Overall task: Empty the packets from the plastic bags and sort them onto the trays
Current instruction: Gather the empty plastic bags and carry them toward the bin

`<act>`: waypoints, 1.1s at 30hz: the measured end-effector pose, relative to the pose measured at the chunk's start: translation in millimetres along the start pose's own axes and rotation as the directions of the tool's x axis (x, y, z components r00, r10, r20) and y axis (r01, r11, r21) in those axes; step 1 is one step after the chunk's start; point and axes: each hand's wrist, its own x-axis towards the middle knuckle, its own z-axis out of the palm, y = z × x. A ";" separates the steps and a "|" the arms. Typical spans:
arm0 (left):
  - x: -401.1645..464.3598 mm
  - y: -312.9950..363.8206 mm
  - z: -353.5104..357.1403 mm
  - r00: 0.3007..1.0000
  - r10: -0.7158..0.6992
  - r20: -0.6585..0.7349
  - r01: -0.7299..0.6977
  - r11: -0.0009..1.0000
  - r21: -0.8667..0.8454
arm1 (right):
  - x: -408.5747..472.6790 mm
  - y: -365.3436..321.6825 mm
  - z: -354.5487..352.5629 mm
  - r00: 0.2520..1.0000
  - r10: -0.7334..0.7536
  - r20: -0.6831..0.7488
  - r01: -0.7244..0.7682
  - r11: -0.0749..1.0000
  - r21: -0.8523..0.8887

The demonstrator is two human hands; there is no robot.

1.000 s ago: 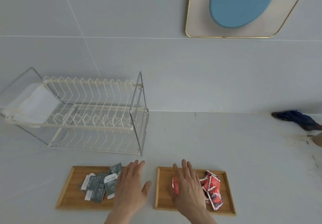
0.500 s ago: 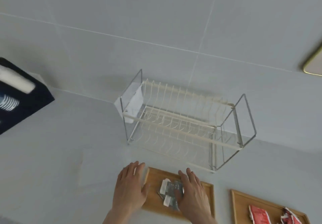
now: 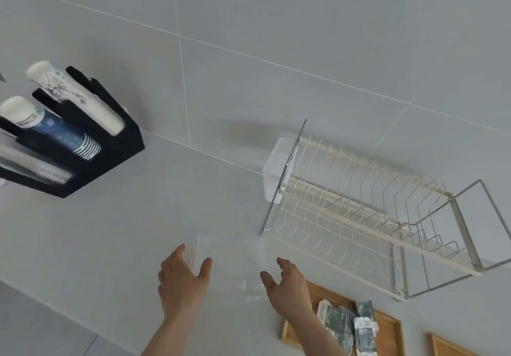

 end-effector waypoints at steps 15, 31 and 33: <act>27.0 -30.4 12.0 0.921 -0.304 0.242 0.325 0.944 -0.050 | 17.3 -16.3 39.1 0.932 0.330 0.152 -0.356 0.911 0.206; 4.0 -28.5 -1.0 0.941 -0.242 0.237 0.332 0.804 -0.493 | 11.8 -6.7 35.4 0.877 0.479 -0.014 -0.425 0.791 0.441; 1.4 -22.4 -5.6 0.946 -0.201 0.253 0.312 0.773 -0.552 | 13.6 -3.5 32.2 0.868 0.497 0.001 -0.433 0.754 0.494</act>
